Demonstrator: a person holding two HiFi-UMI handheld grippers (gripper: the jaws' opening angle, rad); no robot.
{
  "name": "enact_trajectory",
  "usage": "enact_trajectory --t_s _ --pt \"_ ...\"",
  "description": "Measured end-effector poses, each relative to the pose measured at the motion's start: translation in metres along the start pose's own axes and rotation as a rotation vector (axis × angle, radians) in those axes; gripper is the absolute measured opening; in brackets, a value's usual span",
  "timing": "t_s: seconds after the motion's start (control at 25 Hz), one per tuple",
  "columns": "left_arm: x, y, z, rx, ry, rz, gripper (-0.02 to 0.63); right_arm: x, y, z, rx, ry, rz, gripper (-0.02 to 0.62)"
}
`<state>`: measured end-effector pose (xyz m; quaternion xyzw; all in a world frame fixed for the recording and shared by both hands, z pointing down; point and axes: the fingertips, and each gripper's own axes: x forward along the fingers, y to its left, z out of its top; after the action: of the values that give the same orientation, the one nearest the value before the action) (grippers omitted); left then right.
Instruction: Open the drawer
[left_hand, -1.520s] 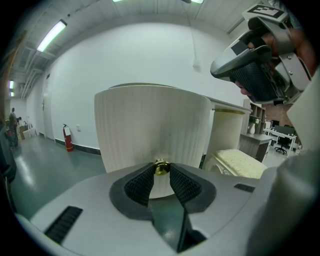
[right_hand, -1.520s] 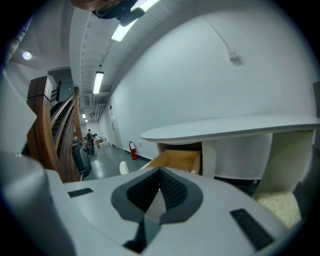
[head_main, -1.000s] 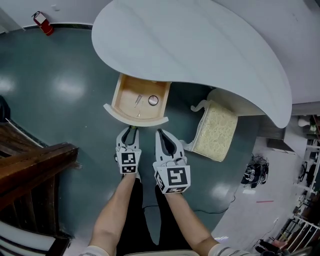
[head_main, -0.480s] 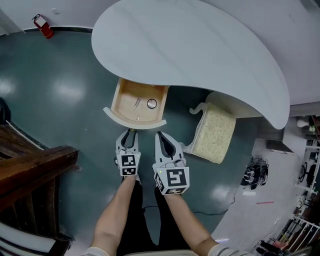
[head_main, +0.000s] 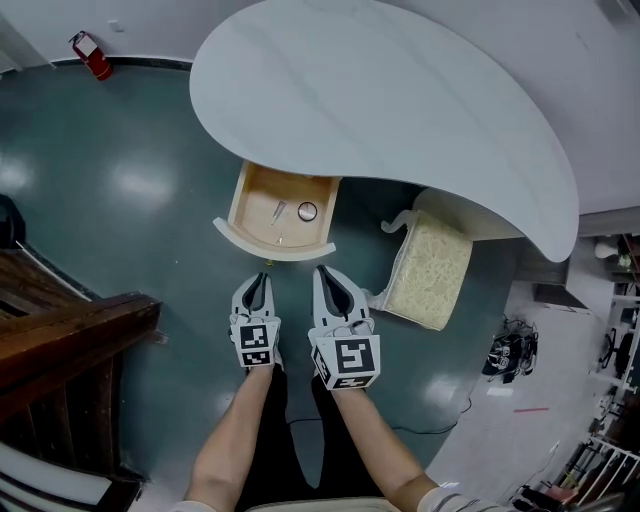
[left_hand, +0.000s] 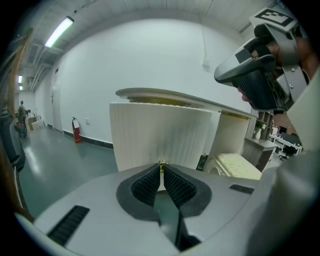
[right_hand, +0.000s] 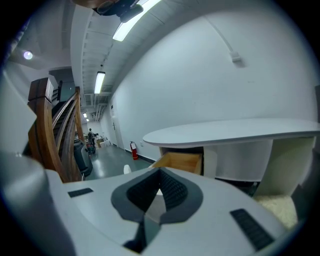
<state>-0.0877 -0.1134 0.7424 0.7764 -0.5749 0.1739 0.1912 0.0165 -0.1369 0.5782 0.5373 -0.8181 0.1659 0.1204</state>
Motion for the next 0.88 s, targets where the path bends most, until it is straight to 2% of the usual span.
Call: enact_trajectory --t_s 0.24,0.4,0.64,0.88 --pt "-0.016 0.002 0.029 -0.073 -0.021 0.012 0.006 -0.005 0.004 0.011 -0.005 0.0 0.007 0.014" --pt "-0.033 -0.002 0.054 -0.039 -0.033 0.008 0.006 -0.011 0.01 0.024 -0.012 0.002 0.02 0.014" --pt "-0.053 -0.013 0.093 -0.053 -0.029 0.0 0.006 -0.027 0.015 0.037 -0.039 0.012 0.05 0.014" --pt "-0.075 -0.034 0.136 -0.034 -0.057 -0.034 0.006 -0.045 0.021 0.055 -0.029 0.015 0.072 0.014"
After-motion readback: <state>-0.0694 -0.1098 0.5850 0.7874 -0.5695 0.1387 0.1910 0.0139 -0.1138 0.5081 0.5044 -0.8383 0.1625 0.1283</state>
